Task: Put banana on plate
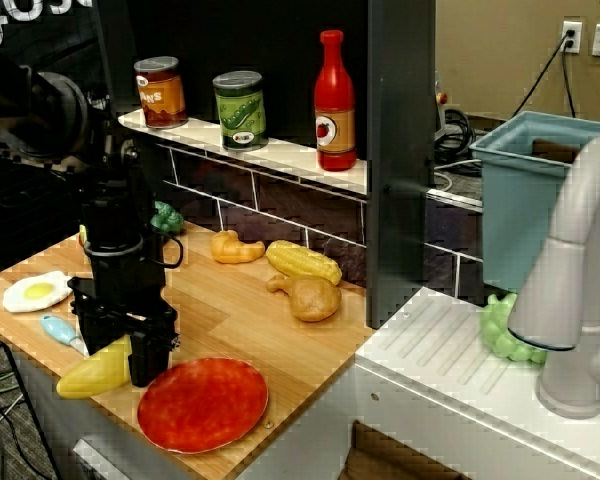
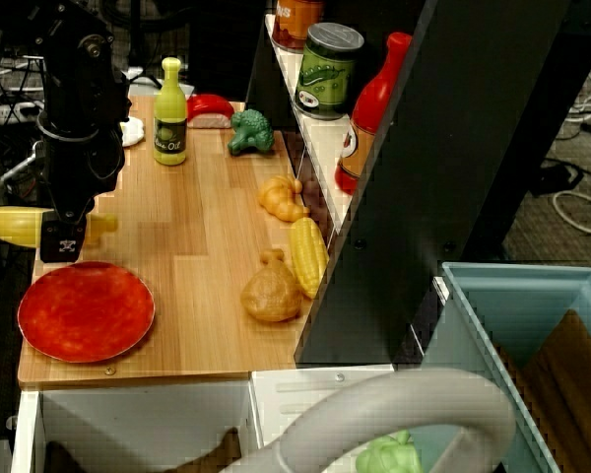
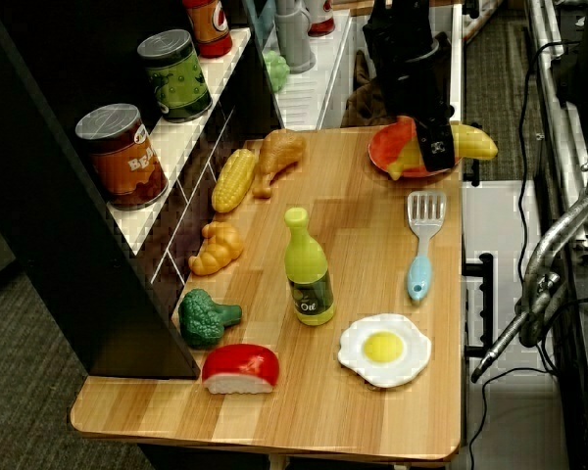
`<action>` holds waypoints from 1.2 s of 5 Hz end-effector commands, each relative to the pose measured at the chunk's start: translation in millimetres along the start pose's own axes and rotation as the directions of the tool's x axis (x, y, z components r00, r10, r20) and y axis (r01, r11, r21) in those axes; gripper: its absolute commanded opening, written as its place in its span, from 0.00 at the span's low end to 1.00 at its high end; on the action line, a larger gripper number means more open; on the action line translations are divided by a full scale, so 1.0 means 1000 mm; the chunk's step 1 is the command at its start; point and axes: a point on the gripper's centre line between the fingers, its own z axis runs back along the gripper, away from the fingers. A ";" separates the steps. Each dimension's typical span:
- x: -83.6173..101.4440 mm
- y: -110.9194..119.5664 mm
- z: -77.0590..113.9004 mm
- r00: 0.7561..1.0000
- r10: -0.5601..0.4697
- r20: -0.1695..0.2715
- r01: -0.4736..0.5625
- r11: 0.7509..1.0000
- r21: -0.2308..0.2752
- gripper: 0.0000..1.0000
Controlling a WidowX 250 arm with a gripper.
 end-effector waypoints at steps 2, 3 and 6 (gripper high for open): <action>-0.003 -0.028 0.016 0.999 -0.030 -0.012 0.030 1.000 -0.004 0.00; -0.008 -0.040 0.011 0.999 -0.040 -0.020 0.039 0.999 -0.013 0.00; -0.008 -0.040 0.011 0.999 -0.040 -0.020 0.039 0.999 -0.013 1.00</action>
